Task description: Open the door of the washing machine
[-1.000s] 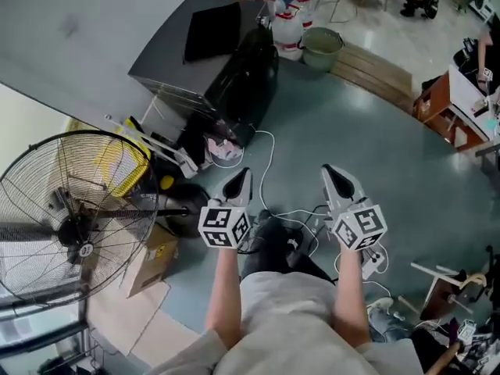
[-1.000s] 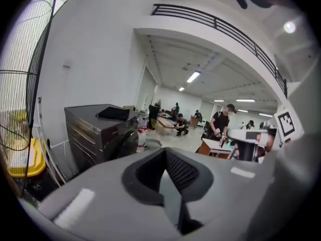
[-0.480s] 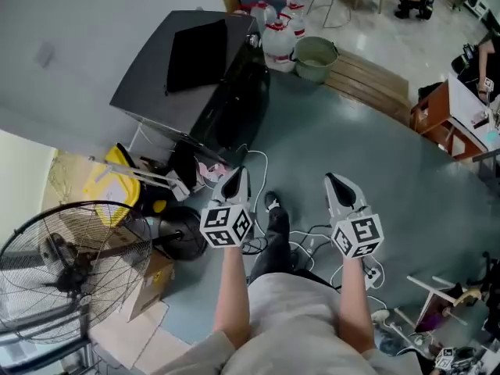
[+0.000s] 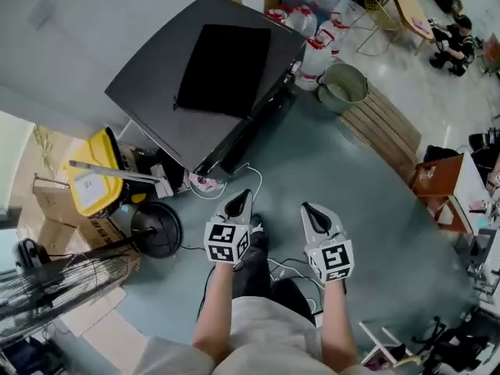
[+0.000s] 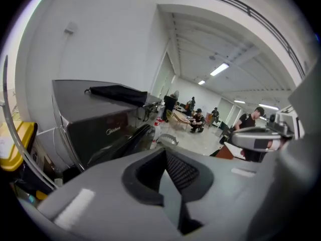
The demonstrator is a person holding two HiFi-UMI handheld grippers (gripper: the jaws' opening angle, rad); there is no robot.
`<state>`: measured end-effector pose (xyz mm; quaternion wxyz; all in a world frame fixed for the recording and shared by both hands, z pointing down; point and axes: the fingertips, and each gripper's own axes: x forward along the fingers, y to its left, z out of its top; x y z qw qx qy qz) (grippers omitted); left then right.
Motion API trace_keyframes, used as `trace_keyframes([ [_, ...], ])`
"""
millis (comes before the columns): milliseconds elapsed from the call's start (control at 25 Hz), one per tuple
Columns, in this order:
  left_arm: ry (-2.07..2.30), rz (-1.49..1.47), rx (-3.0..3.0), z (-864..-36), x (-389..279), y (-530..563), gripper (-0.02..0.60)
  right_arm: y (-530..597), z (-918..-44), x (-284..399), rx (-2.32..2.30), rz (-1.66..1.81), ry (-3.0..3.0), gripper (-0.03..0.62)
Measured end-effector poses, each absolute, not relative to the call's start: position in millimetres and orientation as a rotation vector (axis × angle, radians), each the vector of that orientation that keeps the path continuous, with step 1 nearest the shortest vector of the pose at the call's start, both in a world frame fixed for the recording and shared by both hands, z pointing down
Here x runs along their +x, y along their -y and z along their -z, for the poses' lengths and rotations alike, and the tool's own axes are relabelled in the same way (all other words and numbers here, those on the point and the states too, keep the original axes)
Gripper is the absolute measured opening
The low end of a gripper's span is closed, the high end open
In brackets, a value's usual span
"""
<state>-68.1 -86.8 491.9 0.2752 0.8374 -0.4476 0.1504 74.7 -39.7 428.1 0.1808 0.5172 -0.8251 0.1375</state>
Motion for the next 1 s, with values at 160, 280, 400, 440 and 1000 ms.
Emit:
trace_keyframes([
  [160,1.199,-0.456,2.165,-564.5,-88.3,101.9,0.057,105.2,-494.0,36.0,1.355,-0.27,2.274,0.003],
  [280,1.242,-0.493,2.109,-611.5,-96.4,117.5,0.057,142.2,-532.2,8.9,1.225,-0.289,2.316,0.003],
  [400,1.318,-0.498,2.065,-648.5,-110.1,134.7,0.057,163.9,-561.5,-15.3,1.029,-0.254,2.339,0.003],
  [440,1.341,-0.496,2.063,-659.0,-115.0,139.9,0.057,171.0,-570.8,-21.3,0.995,-0.25,2.352,0.004],
  [1000,1.457,-0.568,2.15,-718.5,-120.4,178.3,0.1,217.8,-623.0,-78.4,0.321,0.221,2.368,0.075],
])
